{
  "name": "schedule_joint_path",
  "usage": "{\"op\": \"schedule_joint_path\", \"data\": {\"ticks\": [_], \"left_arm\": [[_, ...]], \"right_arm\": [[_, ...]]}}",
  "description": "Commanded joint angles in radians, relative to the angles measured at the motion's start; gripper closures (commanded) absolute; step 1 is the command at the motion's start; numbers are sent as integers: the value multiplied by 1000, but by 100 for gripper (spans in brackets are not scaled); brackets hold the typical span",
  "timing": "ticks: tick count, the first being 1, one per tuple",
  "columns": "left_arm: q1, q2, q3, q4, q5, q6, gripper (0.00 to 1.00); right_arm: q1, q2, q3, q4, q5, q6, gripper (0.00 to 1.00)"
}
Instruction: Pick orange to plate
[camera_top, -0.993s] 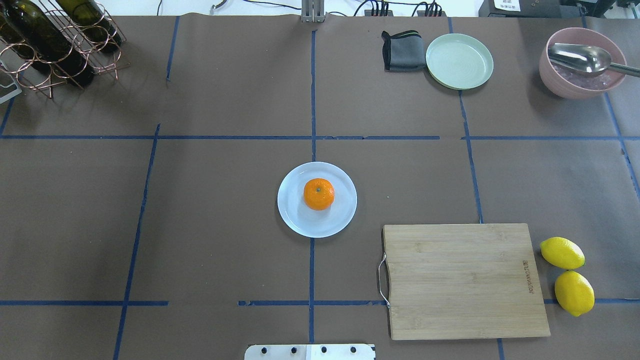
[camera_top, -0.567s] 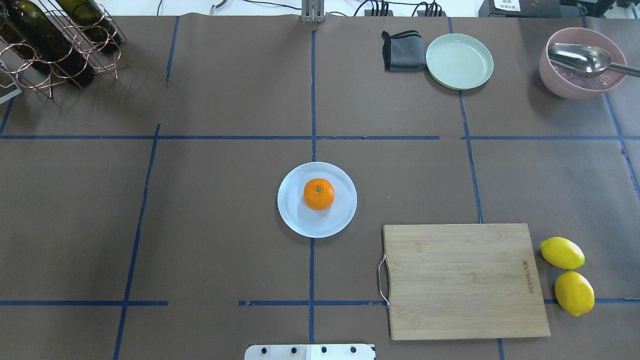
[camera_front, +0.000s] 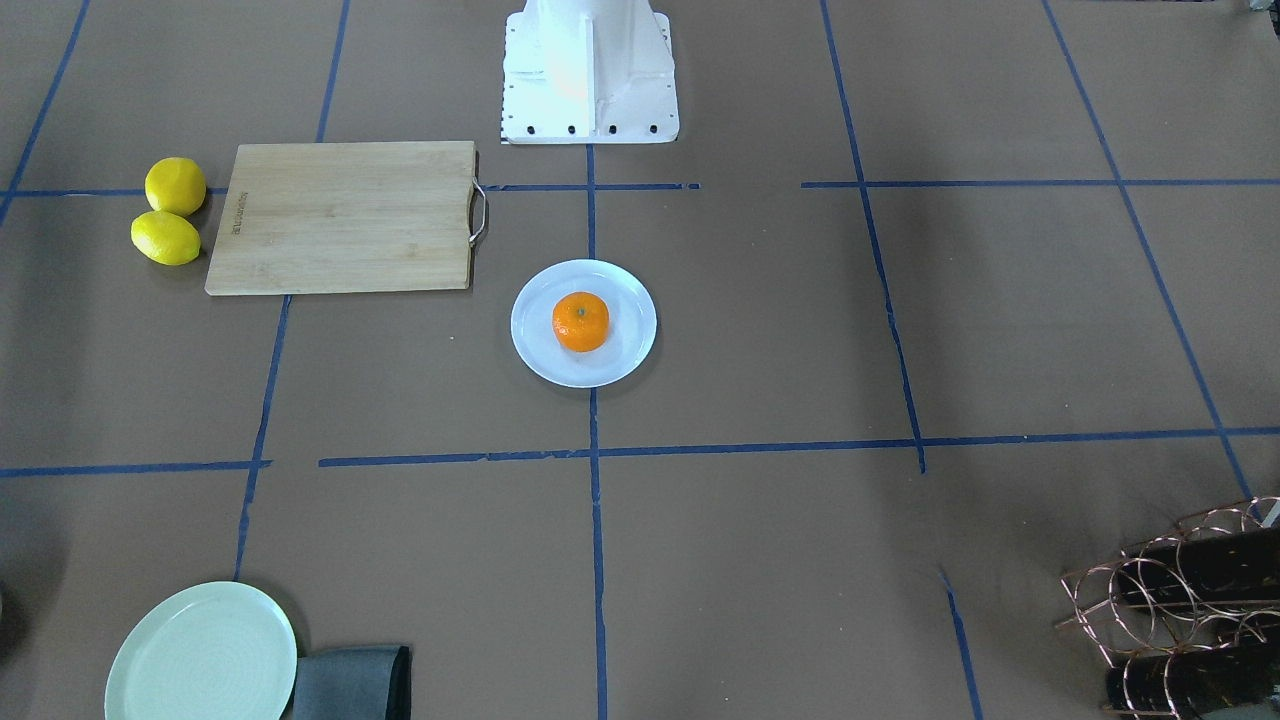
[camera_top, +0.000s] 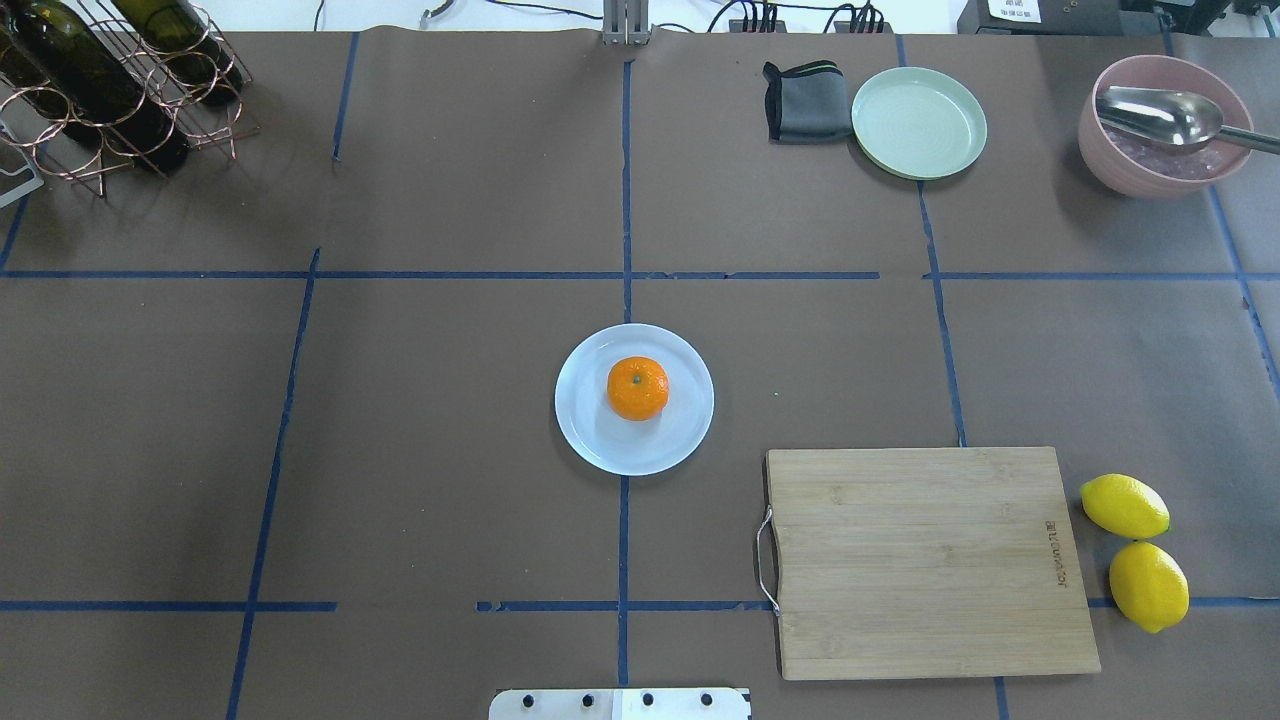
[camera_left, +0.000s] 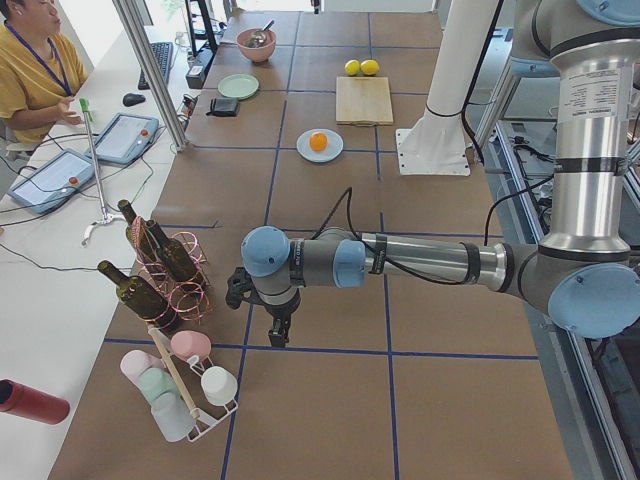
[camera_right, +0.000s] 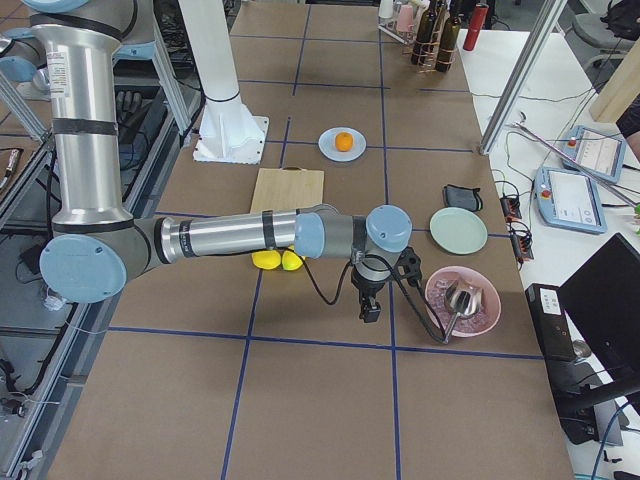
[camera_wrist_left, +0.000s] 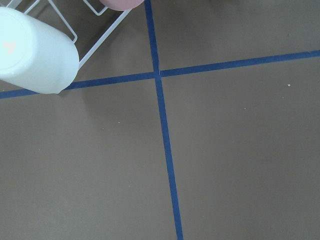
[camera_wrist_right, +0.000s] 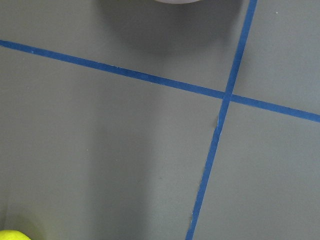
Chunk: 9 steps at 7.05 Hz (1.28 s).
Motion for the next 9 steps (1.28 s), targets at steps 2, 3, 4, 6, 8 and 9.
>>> {"op": "schedule_joint_path", "data": {"ticks": [2, 3, 4, 6, 8, 9], "left_arm": [[-1, 6, -2, -3, 0, 5, 0], [-1, 8, -5, -3, 0, 6, 0], [-2, 6, -11, -3, 0, 8, 0], [-1, 3, -17, -3, 0, 9, 0], [-1, -4, -11, -3, 0, 8, 0], [-1, -4, -9, -3, 0, 8, 0]], "right_arm": [[2, -8, 4, 0, 0, 1, 0], [2, -11, 2, 0, 2, 1, 0], [2, -6, -7, 0, 0, 0, 0], [2, -8, -14, 26, -2, 19, 0], [2, -23, -27, 131, -14, 137, 0], [2, -26, -27, 139, -14, 145, 0]]}}
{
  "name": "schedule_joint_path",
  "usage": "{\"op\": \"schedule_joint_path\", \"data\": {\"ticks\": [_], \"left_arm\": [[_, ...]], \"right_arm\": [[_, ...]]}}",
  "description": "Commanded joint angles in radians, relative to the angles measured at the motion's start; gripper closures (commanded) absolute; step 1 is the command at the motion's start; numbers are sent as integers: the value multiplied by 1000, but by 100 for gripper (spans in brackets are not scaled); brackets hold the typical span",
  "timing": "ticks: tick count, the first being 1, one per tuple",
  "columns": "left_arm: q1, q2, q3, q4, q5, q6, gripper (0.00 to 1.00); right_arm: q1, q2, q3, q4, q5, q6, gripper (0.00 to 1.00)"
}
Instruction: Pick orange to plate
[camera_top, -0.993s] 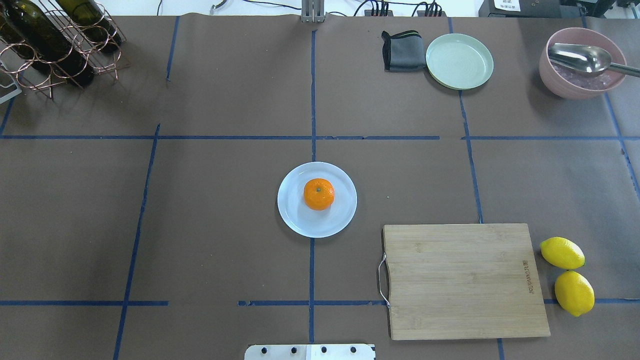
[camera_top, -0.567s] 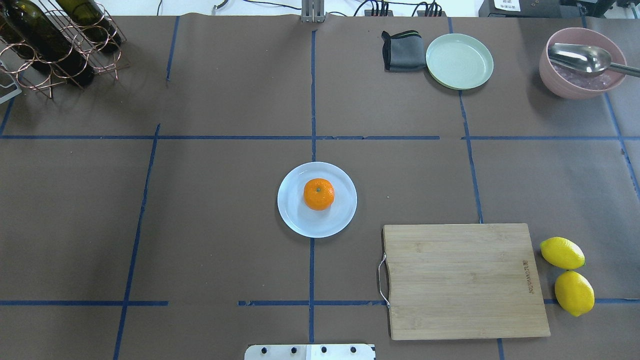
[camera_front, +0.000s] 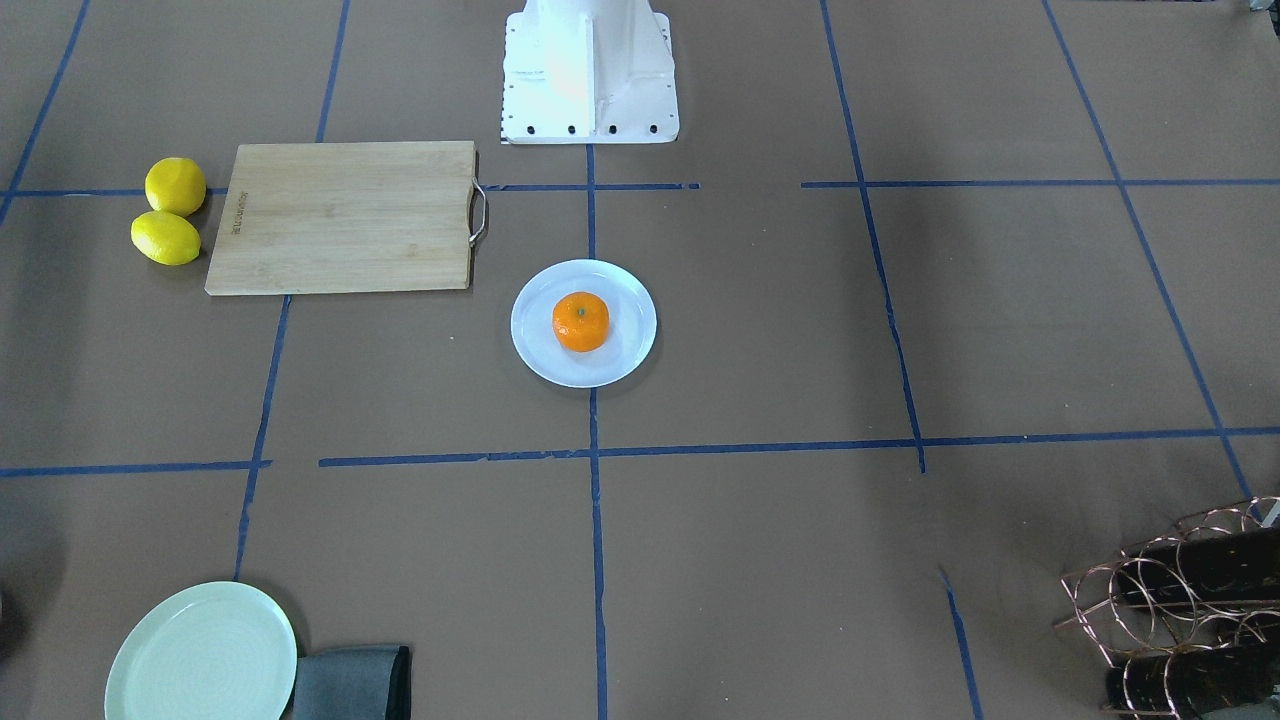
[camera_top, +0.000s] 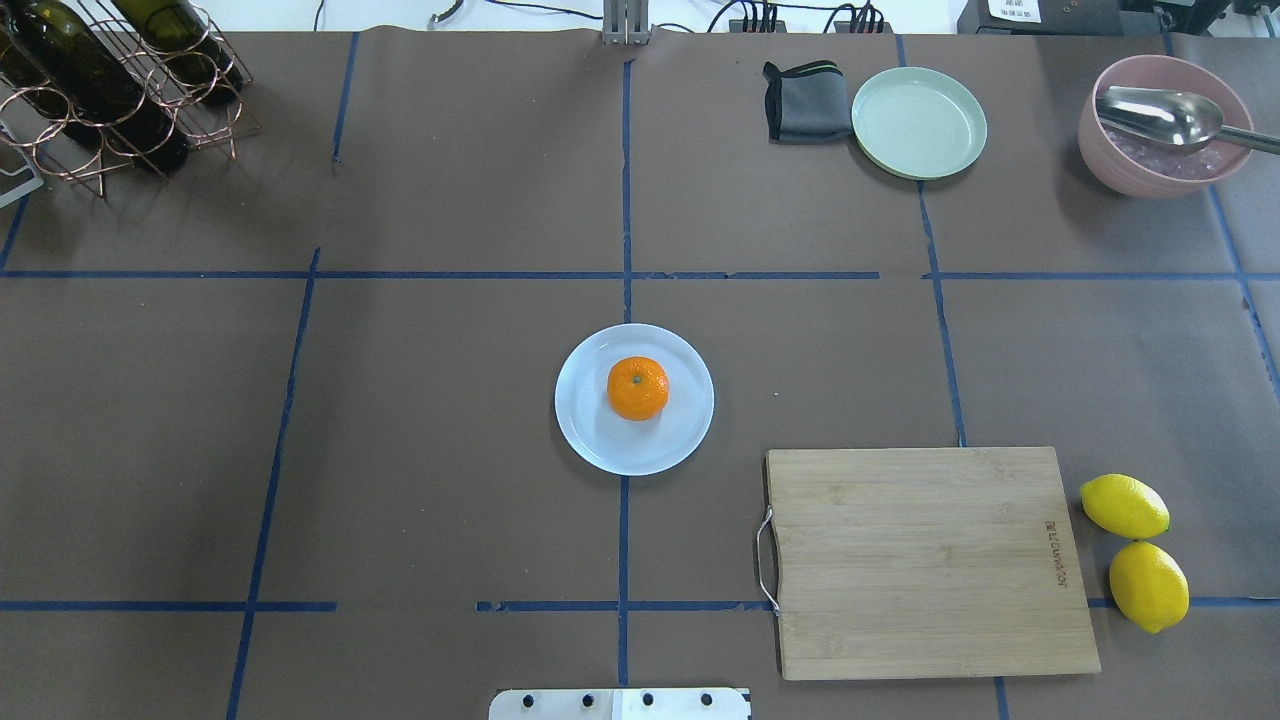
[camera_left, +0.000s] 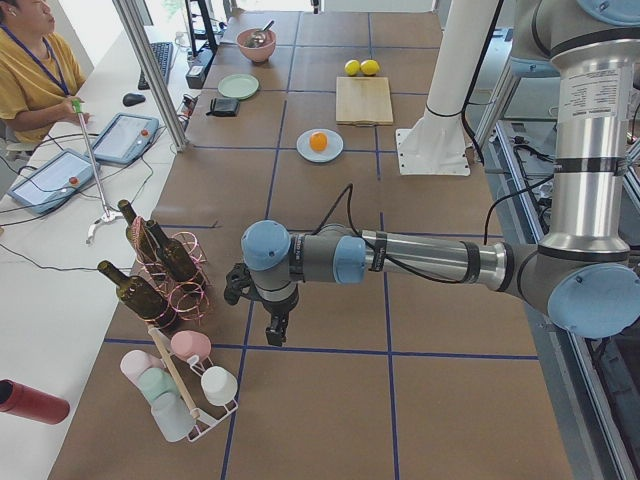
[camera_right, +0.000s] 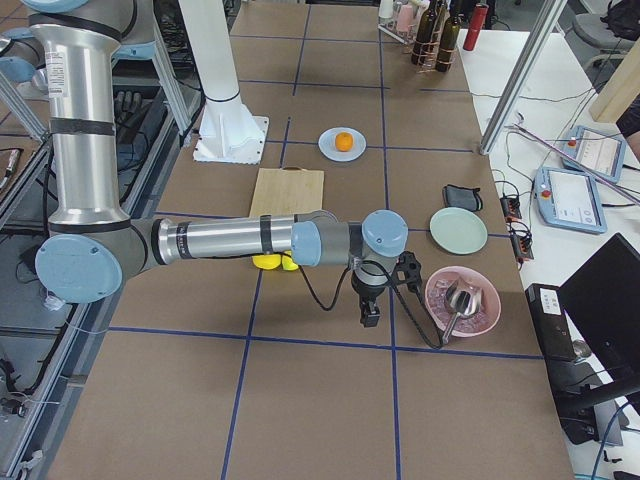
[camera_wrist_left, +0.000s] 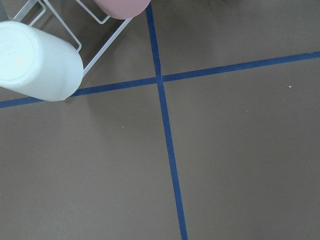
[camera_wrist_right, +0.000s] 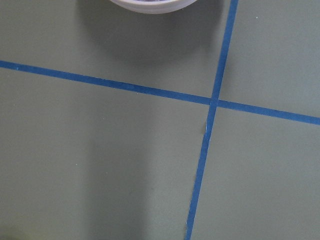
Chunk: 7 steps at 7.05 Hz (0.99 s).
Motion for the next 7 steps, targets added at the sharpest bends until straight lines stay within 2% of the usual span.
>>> {"op": "schedule_joint_path", "data": {"ticks": [1, 7], "left_arm": [[0, -1, 4, 0, 0, 0, 0], [-3, -1, 10, 2, 2, 3, 0]], "right_arm": [[0, -8, -2, 30, -2, 35, 0], [0, -10, -5, 32, 2, 35, 0]]}}
